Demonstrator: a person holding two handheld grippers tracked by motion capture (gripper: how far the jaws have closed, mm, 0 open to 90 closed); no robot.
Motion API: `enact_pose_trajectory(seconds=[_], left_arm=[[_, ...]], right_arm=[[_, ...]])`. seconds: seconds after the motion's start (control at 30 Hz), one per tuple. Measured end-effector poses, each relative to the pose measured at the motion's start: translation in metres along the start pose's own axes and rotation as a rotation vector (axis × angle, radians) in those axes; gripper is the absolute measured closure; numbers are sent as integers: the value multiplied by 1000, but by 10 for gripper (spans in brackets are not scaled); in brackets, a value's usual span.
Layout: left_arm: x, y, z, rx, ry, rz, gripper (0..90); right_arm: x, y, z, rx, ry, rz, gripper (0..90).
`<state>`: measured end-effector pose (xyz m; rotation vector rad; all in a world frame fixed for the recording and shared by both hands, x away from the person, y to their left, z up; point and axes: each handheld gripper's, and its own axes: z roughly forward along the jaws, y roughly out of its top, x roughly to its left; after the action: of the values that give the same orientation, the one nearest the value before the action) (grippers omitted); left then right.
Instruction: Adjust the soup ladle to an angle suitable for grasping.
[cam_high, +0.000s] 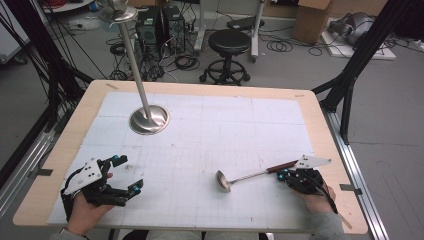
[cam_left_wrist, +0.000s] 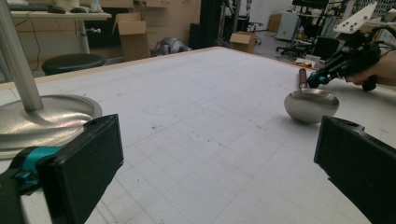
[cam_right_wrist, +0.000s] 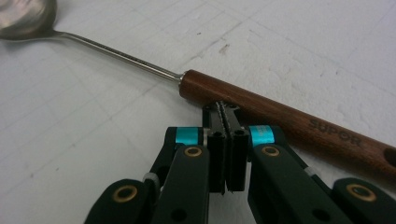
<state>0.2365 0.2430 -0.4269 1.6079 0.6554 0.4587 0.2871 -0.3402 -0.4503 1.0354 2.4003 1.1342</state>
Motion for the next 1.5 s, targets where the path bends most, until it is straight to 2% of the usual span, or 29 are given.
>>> enact_pose_trajectory(seconds=[0.23, 0.3, 0.5, 0.77, 0.93, 1.23, 1.5], left_arm=[[-3, 1, 1, -6, -6, 2, 18], [-3, 1, 1, -5, -6, 4, 18], [-3, 1, 1, -7, -6, 4, 18], [-3, 0, 1, 5, -9, 5, 18], [-4, -1, 1, 5, -9, 4, 18], [-5, -3, -3, 5, 3, -2, 18], [-5, -4, -6, 5, 10, -7, 18]], right_arm=[[-3, 8, 9, 1, -16, -11, 896], [-4, 14, 16, 5, -23, -28, 896], [-8, 25, 29, 3, -25, -37, 896], [-8, 37, 41, 6, -44, -65, 896], [-7, 44, 49, 4, -35, -56, 896], [-2, 60, 67, 10, -29, -93, 896], [0, 68, 78, 5, -24, -94, 897]])
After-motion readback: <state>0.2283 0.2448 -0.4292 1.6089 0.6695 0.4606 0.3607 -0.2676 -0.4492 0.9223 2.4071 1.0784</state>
